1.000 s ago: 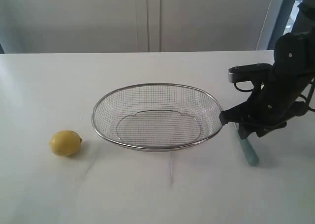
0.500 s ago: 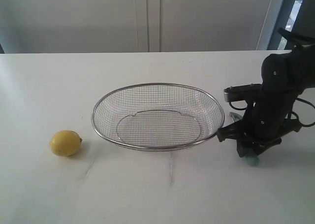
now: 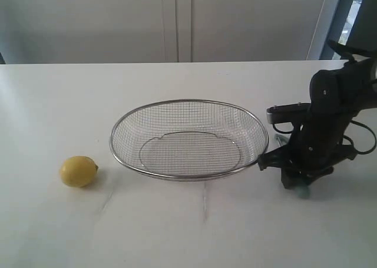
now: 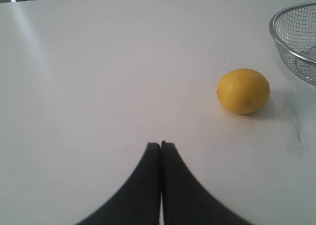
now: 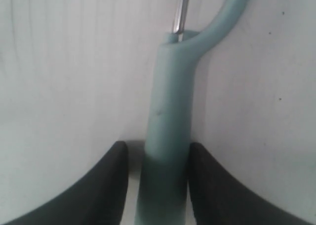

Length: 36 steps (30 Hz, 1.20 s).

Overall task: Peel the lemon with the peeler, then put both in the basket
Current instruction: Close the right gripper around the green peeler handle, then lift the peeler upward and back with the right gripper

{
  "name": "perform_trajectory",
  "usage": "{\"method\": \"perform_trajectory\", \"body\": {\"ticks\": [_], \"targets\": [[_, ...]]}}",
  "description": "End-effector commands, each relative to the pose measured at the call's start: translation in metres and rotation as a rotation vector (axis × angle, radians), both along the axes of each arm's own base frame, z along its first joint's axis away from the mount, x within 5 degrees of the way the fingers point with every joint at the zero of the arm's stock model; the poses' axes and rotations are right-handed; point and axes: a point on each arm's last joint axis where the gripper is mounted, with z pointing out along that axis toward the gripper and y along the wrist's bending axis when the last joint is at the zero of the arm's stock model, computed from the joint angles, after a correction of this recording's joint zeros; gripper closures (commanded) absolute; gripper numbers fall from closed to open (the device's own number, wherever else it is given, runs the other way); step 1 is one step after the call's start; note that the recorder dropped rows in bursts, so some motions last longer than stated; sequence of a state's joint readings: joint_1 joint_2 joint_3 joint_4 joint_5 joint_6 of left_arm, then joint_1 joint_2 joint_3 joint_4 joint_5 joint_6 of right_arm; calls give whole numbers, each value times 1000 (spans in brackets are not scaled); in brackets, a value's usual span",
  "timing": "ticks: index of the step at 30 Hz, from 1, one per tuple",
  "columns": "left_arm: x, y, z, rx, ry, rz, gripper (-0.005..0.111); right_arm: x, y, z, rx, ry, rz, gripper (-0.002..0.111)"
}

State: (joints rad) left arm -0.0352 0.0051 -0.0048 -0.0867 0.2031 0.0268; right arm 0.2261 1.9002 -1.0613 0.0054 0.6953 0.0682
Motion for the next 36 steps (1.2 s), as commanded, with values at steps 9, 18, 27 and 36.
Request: {"method": "perform_trajectory", "body": {"ticks": [9,18,27,36], "targets": [[0,-1,-1,-8,-1,-8,107,3,-1,-14,2,6,-24,70],[0,-1,-1,-8,-1,-8,107,1,-3,-16,-5,34,-65,108],[0,-1,-1,-8,-1,-8,107,0,-3,-16,-8,49,-73,108],[0,-1,-1,-8,-1,-8,107,-6,-4,6,-7,46,-71,108]]}}
